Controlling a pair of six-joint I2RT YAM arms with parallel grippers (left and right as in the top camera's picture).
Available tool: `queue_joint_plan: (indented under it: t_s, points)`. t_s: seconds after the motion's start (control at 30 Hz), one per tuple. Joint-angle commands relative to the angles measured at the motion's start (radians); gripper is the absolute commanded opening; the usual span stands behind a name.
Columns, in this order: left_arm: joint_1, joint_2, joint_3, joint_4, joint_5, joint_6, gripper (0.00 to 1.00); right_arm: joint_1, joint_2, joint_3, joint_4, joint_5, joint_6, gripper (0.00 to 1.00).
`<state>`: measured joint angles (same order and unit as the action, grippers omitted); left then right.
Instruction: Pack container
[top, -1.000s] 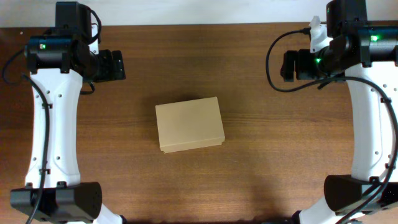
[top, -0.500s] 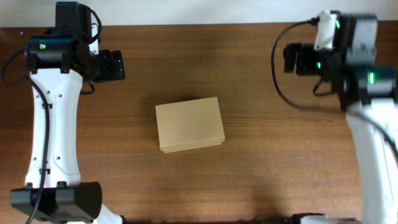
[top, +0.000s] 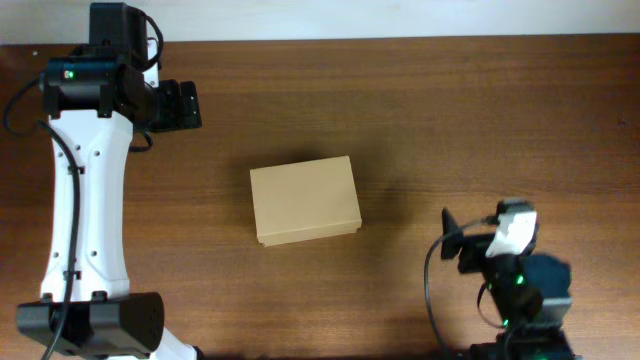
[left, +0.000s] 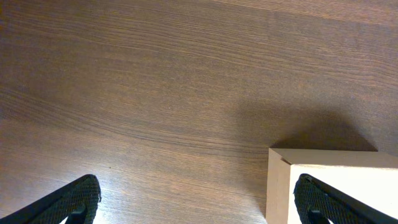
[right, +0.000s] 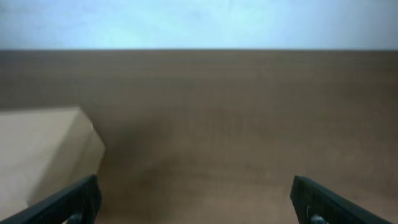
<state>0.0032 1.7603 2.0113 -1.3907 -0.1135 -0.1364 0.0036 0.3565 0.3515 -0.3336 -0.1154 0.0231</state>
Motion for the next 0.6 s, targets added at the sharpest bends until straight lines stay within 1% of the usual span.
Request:
queue_joint_plan:
  t_s: [0.0,0.13,0.23,0.57]
  points:
    - [0.002,-0.001,0.005,-0.002,-0.011,-0.005,0.99,0.003,-0.155,-0.135,0.009,-0.018,0.005,0.99]
    - [0.002,-0.001,0.005,-0.002,-0.011,-0.005,1.00,0.003,-0.291,-0.253,0.010,-0.041,0.005,0.99]
    - [0.002,-0.001,0.005,-0.002,-0.011,-0.005,1.00,0.002,-0.336,-0.257,0.027,-0.051,0.004,0.99]
    - [0.002,-0.001,0.005,-0.002,-0.011,-0.005,1.00,0.001,-0.354,-0.257,0.028,-0.050,0.004,0.99]
